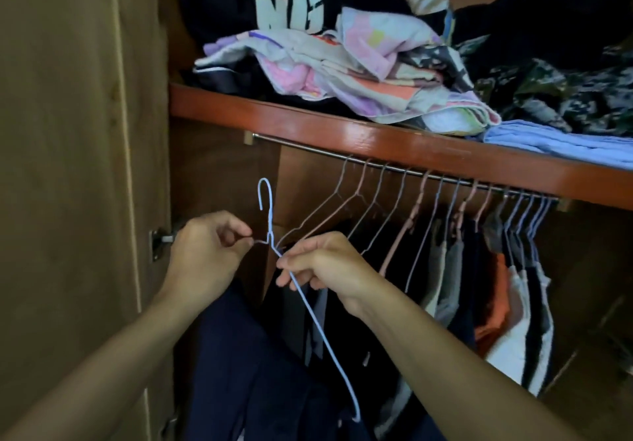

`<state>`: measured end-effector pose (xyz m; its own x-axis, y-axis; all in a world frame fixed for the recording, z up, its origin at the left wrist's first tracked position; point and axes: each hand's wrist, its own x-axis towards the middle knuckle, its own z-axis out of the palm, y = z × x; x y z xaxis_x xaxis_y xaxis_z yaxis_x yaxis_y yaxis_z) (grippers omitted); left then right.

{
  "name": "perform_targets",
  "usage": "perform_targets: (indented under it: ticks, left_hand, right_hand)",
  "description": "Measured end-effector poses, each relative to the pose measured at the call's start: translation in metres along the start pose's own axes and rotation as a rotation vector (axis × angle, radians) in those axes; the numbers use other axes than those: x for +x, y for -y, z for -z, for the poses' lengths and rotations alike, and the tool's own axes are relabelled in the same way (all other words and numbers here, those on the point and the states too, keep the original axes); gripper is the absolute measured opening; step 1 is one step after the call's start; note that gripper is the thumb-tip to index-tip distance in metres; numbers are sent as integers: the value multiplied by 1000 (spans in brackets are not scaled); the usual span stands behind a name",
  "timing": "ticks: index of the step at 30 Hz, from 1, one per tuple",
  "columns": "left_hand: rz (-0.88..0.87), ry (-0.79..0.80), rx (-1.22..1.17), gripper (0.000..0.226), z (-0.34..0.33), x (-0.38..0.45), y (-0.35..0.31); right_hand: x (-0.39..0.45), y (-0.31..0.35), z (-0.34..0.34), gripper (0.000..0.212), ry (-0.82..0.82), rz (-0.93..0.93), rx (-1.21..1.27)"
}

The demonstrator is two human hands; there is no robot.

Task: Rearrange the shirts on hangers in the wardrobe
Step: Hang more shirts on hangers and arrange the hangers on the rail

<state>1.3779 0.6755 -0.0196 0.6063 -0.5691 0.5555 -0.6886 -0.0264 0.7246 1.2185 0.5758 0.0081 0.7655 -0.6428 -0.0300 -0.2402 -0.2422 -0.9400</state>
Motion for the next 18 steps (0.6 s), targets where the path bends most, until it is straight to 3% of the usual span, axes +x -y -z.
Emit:
perform_targets:
  ticks: [2, 5, 7, 9, 14, 18]
  left_hand:
    - [68, 75, -108, 16, 0, -1, 5]
    - [231, 319, -299, 16, -4, -2, 6]
    - [315, 431, -395, 3, -6, -1, 6]
    - [350, 496, -470, 16, -8, 2, 9]
    - [424, 442, -605, 40, -17, 17, 15]
    - [497, 349, -599, 32, -15, 34, 21]
  right_hand:
    - [16, -4, -12, 5, -40, -30, 65]
    - [39, -6, -27, 8, -128, -69, 172]
    - [53, -6, -32, 9, -200, -83, 236]
    - [65, -4, -35, 7, -231, -88, 304]
    - [94, -3, -41, 14, -226, -56, 270]
    - [113, -9, -31, 16, -237, 71, 15]
